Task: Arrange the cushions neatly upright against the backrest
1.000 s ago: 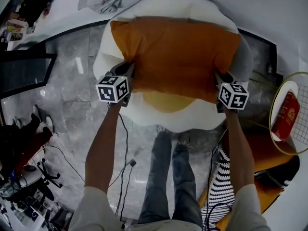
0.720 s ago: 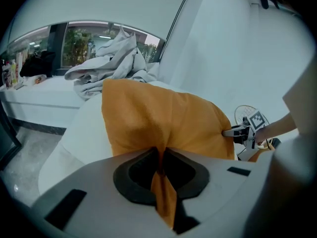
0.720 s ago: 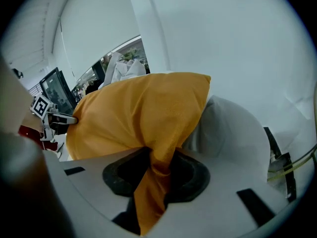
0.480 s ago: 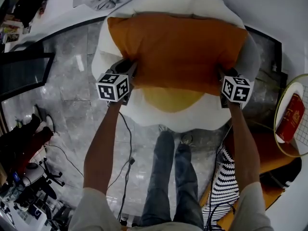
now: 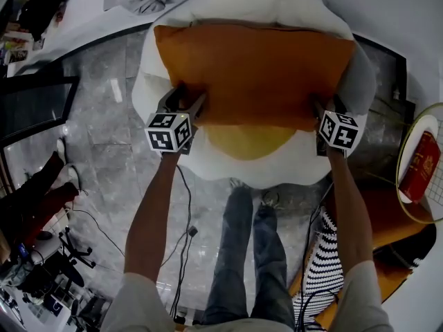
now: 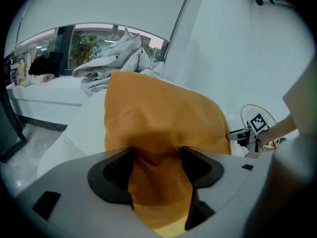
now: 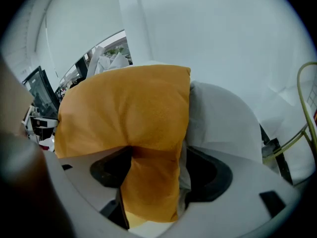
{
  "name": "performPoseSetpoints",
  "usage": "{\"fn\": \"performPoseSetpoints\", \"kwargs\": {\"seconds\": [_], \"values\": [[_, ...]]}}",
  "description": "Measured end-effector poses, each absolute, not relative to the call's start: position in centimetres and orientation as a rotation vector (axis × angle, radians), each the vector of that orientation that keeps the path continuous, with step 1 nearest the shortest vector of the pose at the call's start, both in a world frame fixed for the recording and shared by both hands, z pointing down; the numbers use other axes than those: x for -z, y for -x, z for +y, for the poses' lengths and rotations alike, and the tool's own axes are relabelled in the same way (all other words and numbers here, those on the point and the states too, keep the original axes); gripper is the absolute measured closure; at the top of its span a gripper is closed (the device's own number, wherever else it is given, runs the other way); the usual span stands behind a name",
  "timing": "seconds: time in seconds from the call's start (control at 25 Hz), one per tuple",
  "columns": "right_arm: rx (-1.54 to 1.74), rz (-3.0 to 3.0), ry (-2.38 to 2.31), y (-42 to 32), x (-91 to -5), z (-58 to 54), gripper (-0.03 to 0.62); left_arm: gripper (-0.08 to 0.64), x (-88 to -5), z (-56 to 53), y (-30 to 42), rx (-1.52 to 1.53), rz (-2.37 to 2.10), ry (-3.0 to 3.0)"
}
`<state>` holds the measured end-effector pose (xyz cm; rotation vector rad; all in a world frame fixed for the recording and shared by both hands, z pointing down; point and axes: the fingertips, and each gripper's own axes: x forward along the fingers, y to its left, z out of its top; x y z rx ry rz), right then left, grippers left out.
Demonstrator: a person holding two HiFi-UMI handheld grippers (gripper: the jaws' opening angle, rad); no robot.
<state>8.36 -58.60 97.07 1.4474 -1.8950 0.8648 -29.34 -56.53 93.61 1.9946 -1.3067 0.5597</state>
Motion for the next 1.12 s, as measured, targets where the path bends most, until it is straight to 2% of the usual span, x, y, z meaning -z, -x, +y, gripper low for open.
{"fn": "performPoseSetpoints", "kwargs": {"seconds": [0.12, 0.4, 0.44, 0.48, 0.52, 0.56, 0.6, 0.64, 0.72, 0.92, 1.12], "values": [[-0.86, -1.909, -1.438, -8.3, -96.2, -57.4, 0.249, 0.236, -92.8, -55.6, 29.4, -0.556, -1.309, -1.983], [-0.797, -2.024, -1.36, -5.7, -92.5, -54.2, 0.25, 0.233, -89.9, -53.0, 29.1, -0.596, -1.305, -2.02], [-0.79, -2.033, -1.358, -5.5, -92.0, -53.8, 0.258, 0.233, -89.3, -52.6, 28.8, -0.591, -1.306, -2.028], [-0.776, -2.04, -1.359, -5.4, -91.3, -53.3, 0.298, 0.235, -88.6, -52.2, 28.3, -0.585, -1.301, -2.039], [-0.757, -2.045, -1.365, -5.3, -90.5, -52.9, 0.388, 0.277, -87.9, -51.7, 27.8, -0.578, -1.296, -2.054], [-0.74, -2.052, -1.372, -5.3, -89.7, -52.5, 0.487, 0.392, -87.1, -51.3, 27.3, -0.569, -1.293, -2.07], [-0.732, -2.065, -1.377, -5.3, -88.9, -52.1, 0.54, 0.492, -86.2, -50.8, 26.8, -0.557, -1.29, -2.085], [-0.732, -2.083, -1.375, -5.2, -88.1, -51.8, 0.556, 0.52, -85.5, -50.4, 26.2, -0.547, -1.285, -2.096], [-0.741, -2.121, -1.365, -5.2, -86.6, -51.1, 0.565, 0.528, -84.4, -49.5, 25.0, -0.535, -1.262, -2.114], [-0.72, -2.196, -1.366, -5.2, -81.6, -48.9, 0.565, 0.531, -80.7, -46.8, 22.3, -0.498, -1.22, -2.16], [-0.69, -2.294, -1.422, -6.3, -73.9, -45.3, 0.565, 0.531, -73.4, -42.7, 19.5, -0.417, -1.218, -2.252]]}}
